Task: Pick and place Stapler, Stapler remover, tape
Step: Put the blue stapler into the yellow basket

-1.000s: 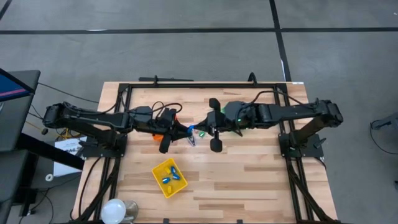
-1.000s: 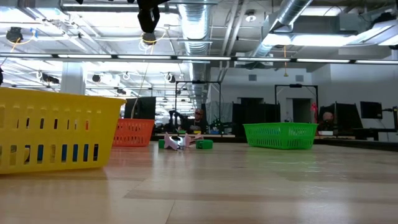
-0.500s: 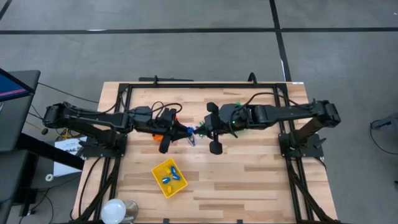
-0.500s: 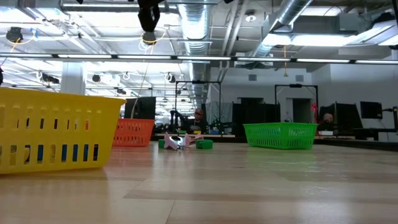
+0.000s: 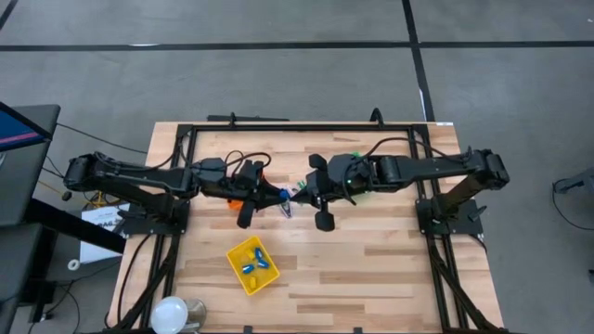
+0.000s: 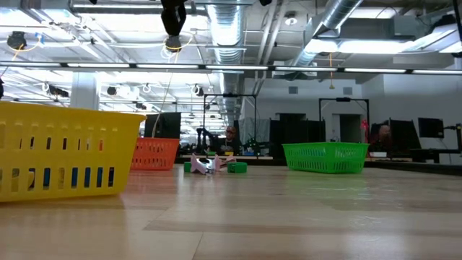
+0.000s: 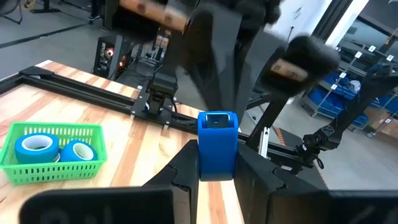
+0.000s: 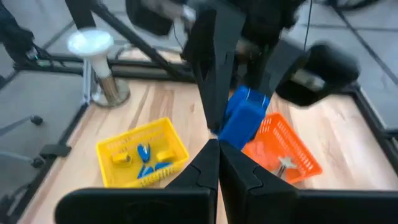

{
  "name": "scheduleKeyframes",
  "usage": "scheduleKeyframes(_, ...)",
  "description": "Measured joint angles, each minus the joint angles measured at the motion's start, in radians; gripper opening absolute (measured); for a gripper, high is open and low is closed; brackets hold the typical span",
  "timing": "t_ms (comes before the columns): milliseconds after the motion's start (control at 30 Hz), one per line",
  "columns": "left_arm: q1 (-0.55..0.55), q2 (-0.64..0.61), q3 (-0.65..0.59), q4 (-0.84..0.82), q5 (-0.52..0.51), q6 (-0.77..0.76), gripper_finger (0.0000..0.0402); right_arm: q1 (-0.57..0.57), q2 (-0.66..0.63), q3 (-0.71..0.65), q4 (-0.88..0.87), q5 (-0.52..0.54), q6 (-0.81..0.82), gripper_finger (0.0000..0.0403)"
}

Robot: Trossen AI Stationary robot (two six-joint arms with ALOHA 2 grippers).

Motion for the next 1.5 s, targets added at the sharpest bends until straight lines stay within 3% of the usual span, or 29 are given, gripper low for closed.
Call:
scheduleKeyframes(267,-0.002,0.000,0.000,-0.001,0.143,0.000,0.0063,0.001,-0.076,0.000,-0.020,0.004,-0.003,0.0000)
scheduleKeyframes(467,-0.012,0.000,0.000,-0.014,0.325,0.000,0.0063,0.001,-0.141,0.000,-0.050,0.006,-0.003,0.0000)
scheduleKeyframes(567,-0.036,0.000,0.000,-0.038,0.351,0.000,0.0063,0.001,-0.163,0.000,-0.057,0.006,-0.003,0.0000)
scheduleKeyframes(867,-0.156,0.000,0.000,-0.263,0.352,-0.001,0.0059,0.001,-0.186,0.000,-0.081,0.007,-0.003,0.0000)
scheduleKeyframes(1500,-0.326,0.000,0.000,-0.547,0.170,0.012,0.0059,0.000,-0.138,0.000,-0.100,0.007,-0.007,0.0000)
